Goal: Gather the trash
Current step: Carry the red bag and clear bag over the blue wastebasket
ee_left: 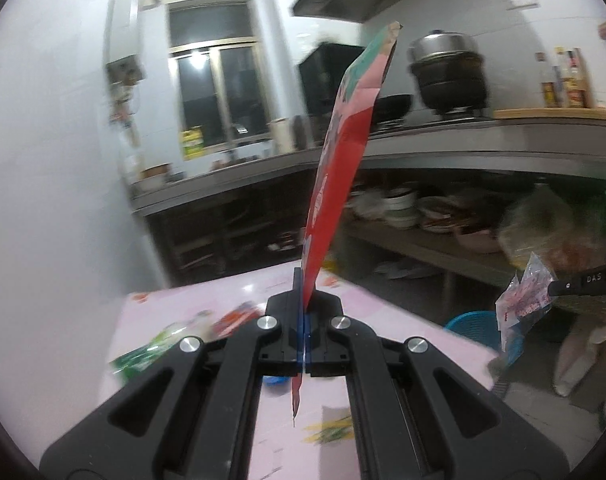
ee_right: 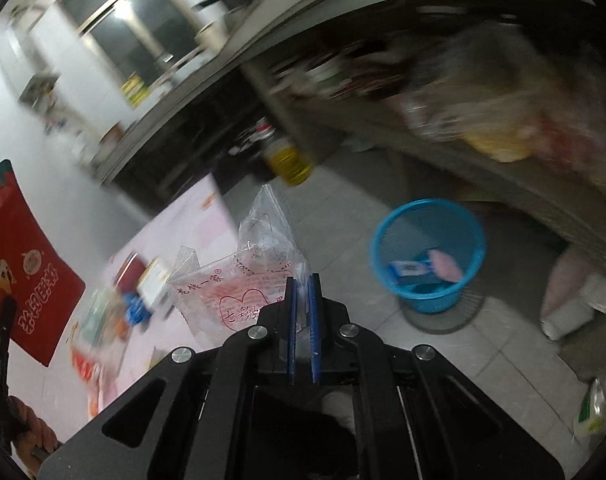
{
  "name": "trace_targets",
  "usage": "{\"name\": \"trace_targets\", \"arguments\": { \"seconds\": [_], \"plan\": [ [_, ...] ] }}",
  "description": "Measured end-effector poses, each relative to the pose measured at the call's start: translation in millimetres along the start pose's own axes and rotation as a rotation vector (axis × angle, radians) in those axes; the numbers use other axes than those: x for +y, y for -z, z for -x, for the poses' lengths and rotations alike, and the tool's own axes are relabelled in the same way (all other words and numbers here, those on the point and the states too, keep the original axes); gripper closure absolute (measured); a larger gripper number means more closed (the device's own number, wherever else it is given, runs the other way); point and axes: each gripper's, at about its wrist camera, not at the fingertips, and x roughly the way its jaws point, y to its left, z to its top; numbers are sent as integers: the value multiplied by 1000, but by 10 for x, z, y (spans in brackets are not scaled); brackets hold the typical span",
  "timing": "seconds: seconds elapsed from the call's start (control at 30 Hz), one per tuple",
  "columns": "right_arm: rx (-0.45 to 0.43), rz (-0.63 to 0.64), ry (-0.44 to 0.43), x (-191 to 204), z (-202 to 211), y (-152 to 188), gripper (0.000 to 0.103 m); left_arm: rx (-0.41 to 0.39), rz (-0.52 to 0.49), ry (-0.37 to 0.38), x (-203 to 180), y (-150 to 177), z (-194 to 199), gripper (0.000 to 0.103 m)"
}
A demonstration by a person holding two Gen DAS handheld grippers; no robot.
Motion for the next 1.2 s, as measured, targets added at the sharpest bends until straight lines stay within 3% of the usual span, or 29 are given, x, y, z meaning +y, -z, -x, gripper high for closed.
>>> {"name": "trace_targets", "arguments": {
  "seconds": [0.17, 0.3, 0.43, 0.53, 0.6, 0.83, 1.03, 1.07, 1.13, 1.17, 1.2],
  "plan": [
    [-31, -117, 67, -587, 119, 8, 97, 60, 2, 185, -460, -139, -367, 103],
    [-18, -214, 95, -993, 24, 79, 97, 191, 52, 344, -832, -165, -864, 103],
    [10, -298, 108, -1316, -149, 189, 97, 375, 158, 500, -1162, -128, -1493, 103],
    [28, -332, 119, -1481, -249, 239, 97, 564, 317, 624, -1389, 41, -2025, 103],
    [40, -352, 128, -1586, -313, 273, 97, 652, 387, 664, -1527, 168, -2292, 103],
    [72, -403, 158, -1878, -504, 364, 97, 984, 555, 706, -2187, 793, -3276, 103],
    [95, -445, 181, -2045, -588, 407, 97, 1132, 624, 688, -2745, 1142, -3868, 103],
    [99, -451, 188, -2073, -602, 412, 97, 1147, 611, 676, -2794, 1175, -3938, 99],
    [106, -459, 195, -2106, -618, 418, 97, 1187, 594, 629, -2926, 1265, -4075, 71],
    [110, -461, 199, -2129, -638, 419, 97, 1199, 601, 601, -2942, 1333, -4135, 52],
    [114, -465, 203, -2146, -658, 420, 97, 1201, 610, 582, -2946, 1376, -4162, 50]
  ]
}}
